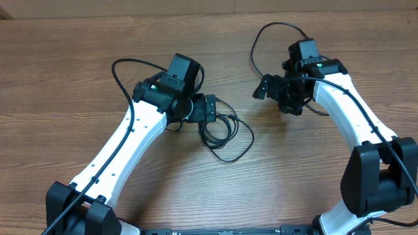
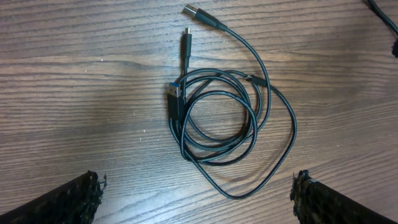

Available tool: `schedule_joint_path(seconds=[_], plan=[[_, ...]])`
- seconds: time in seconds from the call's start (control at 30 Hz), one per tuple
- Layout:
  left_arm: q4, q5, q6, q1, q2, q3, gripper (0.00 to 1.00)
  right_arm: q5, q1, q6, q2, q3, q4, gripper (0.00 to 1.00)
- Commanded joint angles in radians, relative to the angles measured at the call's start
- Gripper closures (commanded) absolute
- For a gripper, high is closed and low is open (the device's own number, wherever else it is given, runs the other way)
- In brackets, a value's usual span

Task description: Untangle cables

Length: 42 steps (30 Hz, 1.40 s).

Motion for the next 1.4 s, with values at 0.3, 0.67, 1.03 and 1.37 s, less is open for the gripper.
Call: schedule_joint_path(seconds=[0.3,0.67,1.03,1.37], plan=[[-0.02,-0.01,-0.082,0.004,0.0,-0.003,0.0,0.353,0.002,0.472,-0.006,-0.005,0.041,0.12],[-0.025,-0.011,-0.081,0.005,0.0,-0.003,0.0,0.309,-0.138,0.325,-0.006,0.061,-0.021,0.07],[-0.025,-0.01,-0.082,0.005,0.0,-0.003,0.0,0.358,-0.278,0.283,-0.005,0.1,-0.108,0.0],[-0.024,-0.011,-0.082,0.005,0.0,-0.003,0.0,0.395,-0.279,0.365,-0.005,0.035,-0.071,0.0]])
